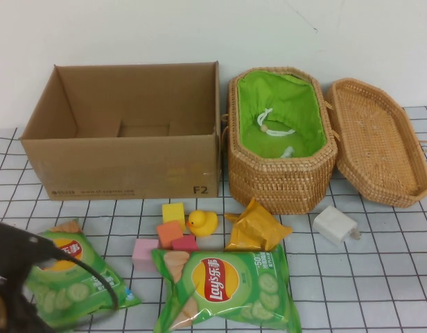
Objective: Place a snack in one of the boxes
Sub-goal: Pick up the potato chip
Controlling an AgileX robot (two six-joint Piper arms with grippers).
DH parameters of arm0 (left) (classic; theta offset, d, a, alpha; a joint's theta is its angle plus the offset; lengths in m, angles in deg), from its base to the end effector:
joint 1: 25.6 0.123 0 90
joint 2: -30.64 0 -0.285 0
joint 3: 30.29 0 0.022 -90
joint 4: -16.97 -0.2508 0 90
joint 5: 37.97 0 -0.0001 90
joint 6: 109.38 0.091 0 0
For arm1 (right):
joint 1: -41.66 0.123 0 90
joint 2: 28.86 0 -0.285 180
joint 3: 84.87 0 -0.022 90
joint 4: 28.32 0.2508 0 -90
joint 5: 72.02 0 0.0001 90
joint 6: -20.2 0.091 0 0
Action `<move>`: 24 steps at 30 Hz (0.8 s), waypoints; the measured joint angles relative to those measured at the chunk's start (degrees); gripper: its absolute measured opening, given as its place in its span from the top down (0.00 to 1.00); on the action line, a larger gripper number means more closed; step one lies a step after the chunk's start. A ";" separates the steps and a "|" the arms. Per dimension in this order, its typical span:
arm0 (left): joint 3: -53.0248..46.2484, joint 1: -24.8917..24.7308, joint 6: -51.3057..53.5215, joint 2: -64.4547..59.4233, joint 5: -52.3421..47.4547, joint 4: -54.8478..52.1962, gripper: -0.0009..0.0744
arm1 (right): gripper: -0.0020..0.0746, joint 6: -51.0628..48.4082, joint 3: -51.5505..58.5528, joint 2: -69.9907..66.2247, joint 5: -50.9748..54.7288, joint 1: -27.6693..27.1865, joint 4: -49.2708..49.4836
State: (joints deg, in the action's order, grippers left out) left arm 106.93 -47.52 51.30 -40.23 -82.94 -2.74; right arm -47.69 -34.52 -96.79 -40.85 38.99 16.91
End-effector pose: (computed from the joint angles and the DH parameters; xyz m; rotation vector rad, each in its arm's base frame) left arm 0.1749 -0.0470 0.2305 0.3276 2.6697 0.1877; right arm 0.1784 0.0252 0.2215 -0.6619 2.3024 0.2244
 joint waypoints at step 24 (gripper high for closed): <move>0.47 -14.95 -19.55 -18.38 4.02 -17.23 0.39 | 0.98 -1.19 0.00 0.00 0.25 0.00 2.40</move>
State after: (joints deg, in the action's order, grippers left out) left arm 107.39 -62.47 31.75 -58.60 -78.92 -19.97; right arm -48.88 -34.52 -96.79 -40.60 38.99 19.30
